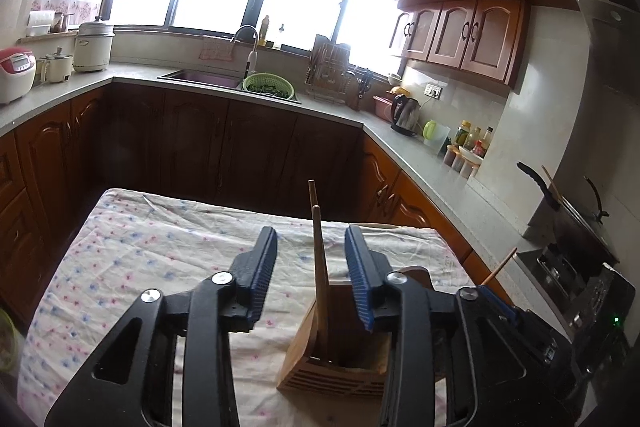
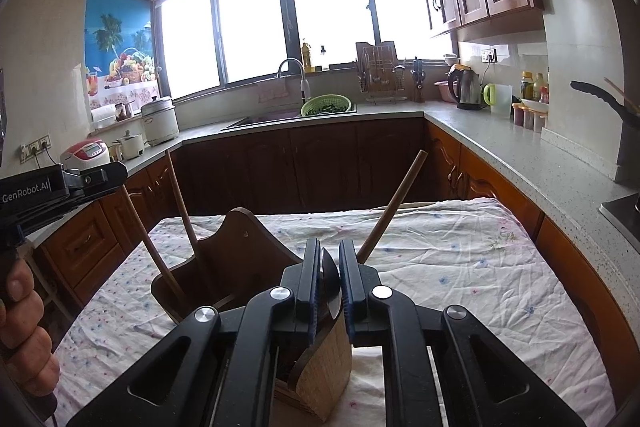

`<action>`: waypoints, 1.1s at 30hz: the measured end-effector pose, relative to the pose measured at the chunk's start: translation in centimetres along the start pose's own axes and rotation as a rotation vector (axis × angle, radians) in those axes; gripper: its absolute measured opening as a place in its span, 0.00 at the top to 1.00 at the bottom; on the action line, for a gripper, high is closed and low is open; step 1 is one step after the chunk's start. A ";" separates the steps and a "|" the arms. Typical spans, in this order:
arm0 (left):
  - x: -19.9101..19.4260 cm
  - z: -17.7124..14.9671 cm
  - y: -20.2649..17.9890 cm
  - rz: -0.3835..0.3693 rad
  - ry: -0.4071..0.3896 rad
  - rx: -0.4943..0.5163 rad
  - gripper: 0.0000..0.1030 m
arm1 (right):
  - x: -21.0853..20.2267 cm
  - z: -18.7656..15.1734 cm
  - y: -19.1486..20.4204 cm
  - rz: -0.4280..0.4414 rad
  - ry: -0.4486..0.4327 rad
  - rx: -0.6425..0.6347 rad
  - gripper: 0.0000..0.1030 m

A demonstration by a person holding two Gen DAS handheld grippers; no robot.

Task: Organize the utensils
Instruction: 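Drop the chopstick into the holder by opening the right gripper, then move the open right gripper back toward the remaining chopsticks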

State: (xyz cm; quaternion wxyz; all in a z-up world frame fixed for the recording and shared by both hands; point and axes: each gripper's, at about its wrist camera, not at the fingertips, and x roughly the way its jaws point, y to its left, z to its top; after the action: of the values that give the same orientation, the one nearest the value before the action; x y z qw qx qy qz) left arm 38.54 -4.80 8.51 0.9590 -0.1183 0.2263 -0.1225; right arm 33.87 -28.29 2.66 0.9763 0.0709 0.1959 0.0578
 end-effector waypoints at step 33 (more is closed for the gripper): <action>-11.8 -11.4 6.3 0.092 0.132 -0.134 0.15 | -11.0 -5.3 0.1 0.074 0.024 0.088 0.24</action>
State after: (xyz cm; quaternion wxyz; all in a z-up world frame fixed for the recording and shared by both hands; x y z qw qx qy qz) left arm 24.22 2.61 1.57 0.9366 -0.1631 0.3021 -0.0704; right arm 21.73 -29.13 1.89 0.9671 0.1202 0.2071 0.0863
